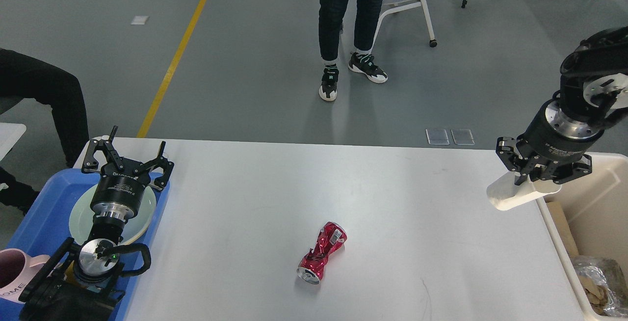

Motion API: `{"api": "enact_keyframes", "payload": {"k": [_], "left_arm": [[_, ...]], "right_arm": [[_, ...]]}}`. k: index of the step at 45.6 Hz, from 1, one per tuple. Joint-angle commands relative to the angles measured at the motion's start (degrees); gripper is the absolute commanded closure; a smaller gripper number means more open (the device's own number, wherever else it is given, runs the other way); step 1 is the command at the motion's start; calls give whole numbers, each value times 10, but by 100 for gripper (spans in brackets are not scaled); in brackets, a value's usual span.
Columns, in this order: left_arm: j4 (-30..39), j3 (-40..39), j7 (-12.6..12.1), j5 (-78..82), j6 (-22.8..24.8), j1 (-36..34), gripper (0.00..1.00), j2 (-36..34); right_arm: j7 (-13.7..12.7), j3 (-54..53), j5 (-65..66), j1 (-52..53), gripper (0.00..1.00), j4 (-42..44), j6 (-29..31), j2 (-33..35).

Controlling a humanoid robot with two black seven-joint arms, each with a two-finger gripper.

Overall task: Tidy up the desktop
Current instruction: 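Lift the white paper box toward the bin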

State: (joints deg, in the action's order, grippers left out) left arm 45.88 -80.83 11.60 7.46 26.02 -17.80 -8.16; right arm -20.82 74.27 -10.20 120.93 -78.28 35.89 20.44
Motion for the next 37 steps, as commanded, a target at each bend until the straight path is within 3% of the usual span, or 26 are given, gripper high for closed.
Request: {"api": "enact_keyframes", "payload": {"k": [1, 7, 9, 13, 16, 26, 31, 37], "left_arm": [[0, 1, 0, 0, 0, 0, 4, 1], [0, 0, 0, 0, 0, 0, 4, 0], [0, 0, 0, 0, 0, 0, 4, 0], [0, 0, 0, 0, 0, 0, 4, 0], [0, 0, 0, 0, 0, 0, 4, 1], [0, 0, 0, 0, 0, 0, 4, 1], [0, 0, 0, 0, 0, 0, 4, 1], [0, 0, 0, 0, 0, 0, 4, 1]], "right_arm": [[0, 4, 0, 96, 100, -68, 43, -7], [11, 25, -9, 141, 100, -89, 62, -18], [35, 39, -12, 147, 100, -89, 64, -21], [106, 64, -9, 151, 100, -88, 67, -22], [131, 78, -5, 151, 100, -88, 67, -23], [134, 89, -6, 145, 100, -66, 48, -18], [131, 116, -11, 102, 100, -49, -12, -3], [130, 128, -9, 20, 100, 0, -83, 63]]}}
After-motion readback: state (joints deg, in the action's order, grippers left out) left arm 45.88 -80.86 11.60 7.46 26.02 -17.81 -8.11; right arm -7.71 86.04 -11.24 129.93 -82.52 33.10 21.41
